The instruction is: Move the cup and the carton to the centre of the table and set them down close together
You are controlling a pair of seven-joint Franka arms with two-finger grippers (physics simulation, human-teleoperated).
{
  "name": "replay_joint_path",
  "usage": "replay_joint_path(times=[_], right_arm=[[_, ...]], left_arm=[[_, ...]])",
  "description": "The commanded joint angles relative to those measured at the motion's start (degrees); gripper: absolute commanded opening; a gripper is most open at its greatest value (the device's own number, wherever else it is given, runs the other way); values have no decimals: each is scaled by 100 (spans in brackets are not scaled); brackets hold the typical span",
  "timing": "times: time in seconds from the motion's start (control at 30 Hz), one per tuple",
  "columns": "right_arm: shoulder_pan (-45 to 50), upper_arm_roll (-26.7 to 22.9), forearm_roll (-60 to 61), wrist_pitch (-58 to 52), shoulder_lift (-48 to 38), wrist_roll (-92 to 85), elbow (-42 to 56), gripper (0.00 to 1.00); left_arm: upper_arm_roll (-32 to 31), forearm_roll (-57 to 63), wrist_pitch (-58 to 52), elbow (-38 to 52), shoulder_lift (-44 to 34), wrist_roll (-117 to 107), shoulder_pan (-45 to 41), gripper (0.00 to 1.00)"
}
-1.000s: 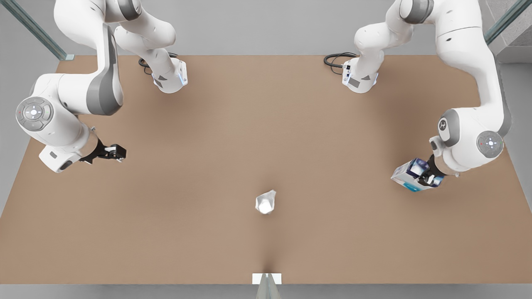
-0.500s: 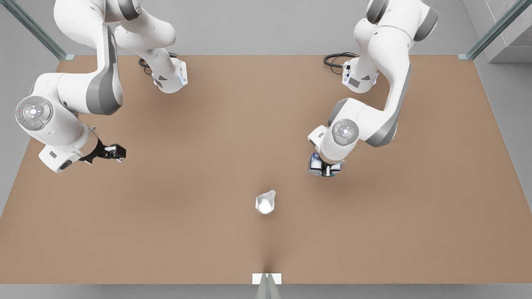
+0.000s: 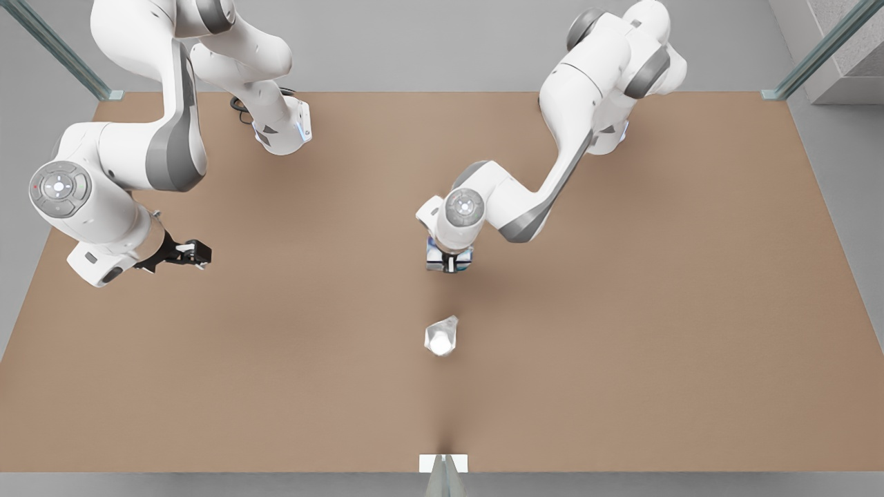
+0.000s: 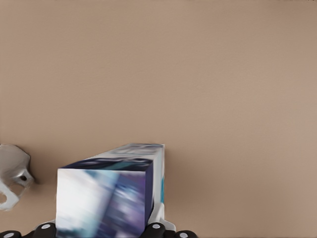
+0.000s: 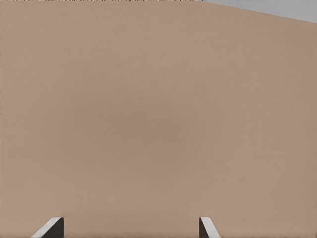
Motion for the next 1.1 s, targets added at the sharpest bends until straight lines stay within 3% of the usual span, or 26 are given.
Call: replay_joint_path(times=[0.0,0.07,0.27,0.3,0.33,0.87,1.07], right_arm=[[-6,0,0,0,5,-3,0,100],[3,0,0,-9,-4,-3,0,100],[3,0,0,0,5,6,0,100],[3,0,0,0,5,-3,0,100],[3,0,0,0,5,6,0,100],[29,0,0,-9,31,-3,9,100],[29,0,0,-9,40,6,9,100]], left_arm=[[4,-92,-5,10,15,-1,-5,48],[399,-92,-5,124,103,26,-198,48],[426,-74,197,247,366,43,-339,49],[426,-74,206,247,375,26,-357,78],[426,-74,206,247,375,35,-365,100],[426,-101,-145,555,287,87,-313,100],[408,-532,-1560,1539,-90,35,267,100]])
